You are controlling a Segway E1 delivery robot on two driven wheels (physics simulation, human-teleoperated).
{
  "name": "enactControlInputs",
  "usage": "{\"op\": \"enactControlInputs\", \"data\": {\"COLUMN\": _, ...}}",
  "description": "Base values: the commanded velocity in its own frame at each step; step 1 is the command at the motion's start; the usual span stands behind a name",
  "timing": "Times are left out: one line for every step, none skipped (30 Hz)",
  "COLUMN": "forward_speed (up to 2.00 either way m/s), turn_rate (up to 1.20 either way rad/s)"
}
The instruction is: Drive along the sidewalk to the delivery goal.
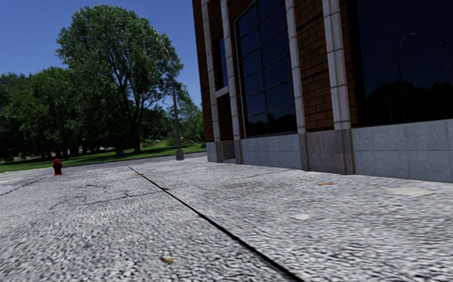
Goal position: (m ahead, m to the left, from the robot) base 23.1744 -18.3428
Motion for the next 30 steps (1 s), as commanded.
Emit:
{"op": "enactControlInputs", "data": {"forward_speed": 0.0, "turn_rate": 1.2}}
{"op": "enactControlInputs", "data": {"forward_speed": 0.0, "turn_rate": 1.2}}
{"op": "enactControlInputs", "data": {"forward_speed": 0.0, "turn_rate": 1.2}}
{"op": "enactControlInputs", "data": {"forward_speed": 0.0, "turn_rate": 1.2}}
{"op": "enactControlInputs", "data": {"forward_speed": 0.0, "turn_rate": 1.2}}
{"op": "enactControlInputs", "data": {"forward_speed": 0.0, "turn_rate": 1.2}}
{"op": "enactControlInputs", "data": {"forward_speed": 0.0, "turn_rate": 1.2}}
{"op": "enactControlInputs", "data": {"forward_speed": 0.0, "turn_rate": 1.2}}
{"op": "enactControlInputs", "data": {"forward_speed": 0.0, "turn_rate": 1.19}}
{"op": "enactControlInputs", "data": {"forward_speed": 0.0, "turn_rate": 1.18}}
{"op": "enactControlInputs", "data": {"forward_speed": 0.0, "turn_rate": 1.17}}
{"op": "enactControlInputs", "data": {"forward_speed": 0.0, "turn_rate": 1.17}}
{"op": "enactControlInputs", "data": {"forward_speed": 0.0, "turn_rate": 1.16}}
{"op": "enactControlInputs", "data": {"forward_speed": 0.0, "turn_rate": 1.1}}
{"op": "enactControlInputs", "data": {"forward_speed": 0.0, "turn_rate": 0.0}}
{"op": "enactControlInputs", "data": {"forward_speed": 0.0, "turn_rate": 0.0}}
{"op": "enactControlInputs", "data": {"forward_speed": 0.0, "turn_rate": 0.0}}
{"op": "enactControlInputs", "data": {"forward_speed": 0.0, "turn_rate": 0.0}}
{"op": "enactControlInputs", "data": {"forward_speed": 0.0, "turn_rate": 0.0}}
{"op": "enactControlInputs", "data": {"forward_speed": 0.27, "turn_rate": 0.0}}
{"op": "enactControlInputs", "data": {"forward_speed": 1.09, "turn_rate": 0.0}}
{"op": "enactControlInputs", "data": {"forward_speed": 1.22, "turn_rate": 0.0}}
{"op": "enactControlInputs", "data": {"forward_speed": 1.22, "turn_rate": 0.0}}
{"op": "enactControlInputs", "data": {"forward_speed": 1.26, "turn_rate": 0.0}}
{"op": "enactControlInputs", "data": {"forward_speed": 1.28, "turn_rate": 0.0}}
{"op": "enactControlInputs", "data": {"forward_speed": 1.35, "turn_rate": 0.0}}
{"op": "enactControlInputs", "data": {"forward_speed": 1.43, "turn_rate": 0.0}}
{"op": "enactControlInputs", "data": {"forward_speed": 1.43, "turn_rate": 0.0}}
{"op": "enactControlInputs", "data": {"forward_speed": 1.45, "turn_rate": -0.29}}
{"op": "enactControlInputs", "data": {"forward_speed": 1.46, "turn_rate": -1.03}}
